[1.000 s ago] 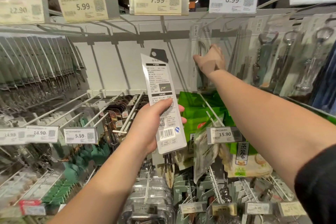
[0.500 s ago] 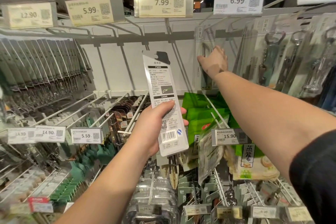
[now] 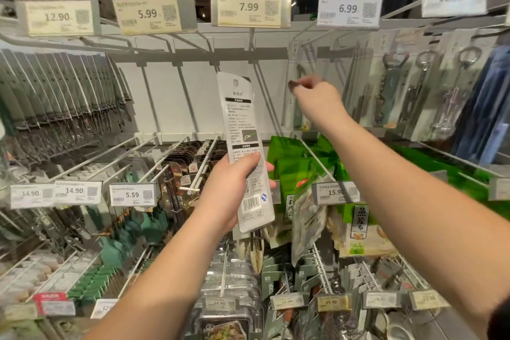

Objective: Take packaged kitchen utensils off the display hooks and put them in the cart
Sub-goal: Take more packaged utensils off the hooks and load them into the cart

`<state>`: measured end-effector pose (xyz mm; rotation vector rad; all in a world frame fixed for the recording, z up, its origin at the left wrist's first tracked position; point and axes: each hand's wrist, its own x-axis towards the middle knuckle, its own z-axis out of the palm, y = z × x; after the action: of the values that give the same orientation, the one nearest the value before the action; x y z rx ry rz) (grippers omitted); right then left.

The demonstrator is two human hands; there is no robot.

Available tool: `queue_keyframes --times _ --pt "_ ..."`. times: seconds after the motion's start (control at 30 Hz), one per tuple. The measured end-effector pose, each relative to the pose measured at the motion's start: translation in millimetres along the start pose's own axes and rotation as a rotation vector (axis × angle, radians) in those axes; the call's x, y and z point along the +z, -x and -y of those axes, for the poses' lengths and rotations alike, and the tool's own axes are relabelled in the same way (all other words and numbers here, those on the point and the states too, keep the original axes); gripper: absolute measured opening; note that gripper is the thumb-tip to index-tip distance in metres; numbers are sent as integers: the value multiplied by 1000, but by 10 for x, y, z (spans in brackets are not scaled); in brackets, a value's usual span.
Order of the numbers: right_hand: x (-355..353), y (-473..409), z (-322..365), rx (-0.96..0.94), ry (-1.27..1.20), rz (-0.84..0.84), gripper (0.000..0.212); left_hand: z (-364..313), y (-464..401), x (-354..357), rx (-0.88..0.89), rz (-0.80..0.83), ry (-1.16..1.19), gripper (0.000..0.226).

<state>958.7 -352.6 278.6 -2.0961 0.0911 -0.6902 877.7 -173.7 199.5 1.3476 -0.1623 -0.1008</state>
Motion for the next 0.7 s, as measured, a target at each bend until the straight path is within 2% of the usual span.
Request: queue_keyframes --times 0.13,0.23,0.37,0.47,0.57,0.63,0.7 --pt "-92 725 83 -56 -221 206 30 57 46 35 79 -72 -187 19" --pt "-131 1134 131 -58 -139 260 40 63 123 120 189 -149 -562 16" --pt "-75 1372 182 -23 -26 168 56 93 272 276 241 -167 -932 29" --pt "-73 1424 160 -21 -20 46 47 146 384 369 302 -135 -1112 41" --pt "-155 1452 142 -22 -36 1 31 187 430 398 363 -60 -1144 64" --pt "-231 1459 129 0 -106 -3 24 197 437 400 346 18 -1114 83" --pt "-304 1435 99 62 -195 -12 19 204 453 402 314 99 -1049 93"
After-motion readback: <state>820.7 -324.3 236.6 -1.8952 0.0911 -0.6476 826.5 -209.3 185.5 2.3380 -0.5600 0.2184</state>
